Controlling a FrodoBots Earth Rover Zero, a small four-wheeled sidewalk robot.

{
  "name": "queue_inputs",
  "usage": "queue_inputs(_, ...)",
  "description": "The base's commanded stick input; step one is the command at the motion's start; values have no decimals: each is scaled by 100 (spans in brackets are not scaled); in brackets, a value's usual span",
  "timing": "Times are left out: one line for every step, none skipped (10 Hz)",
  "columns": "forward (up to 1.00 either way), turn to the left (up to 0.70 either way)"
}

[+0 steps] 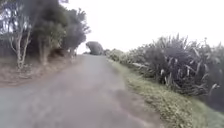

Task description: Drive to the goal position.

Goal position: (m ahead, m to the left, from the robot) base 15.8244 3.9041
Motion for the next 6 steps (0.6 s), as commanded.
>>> queue_inputs(100, 1)
queue_inputs(100, 20)
queue_inputs(100, 27)
queue_inputs(100, 27)
queue_inputs(100, 27)
queue_inputs(100, 27)
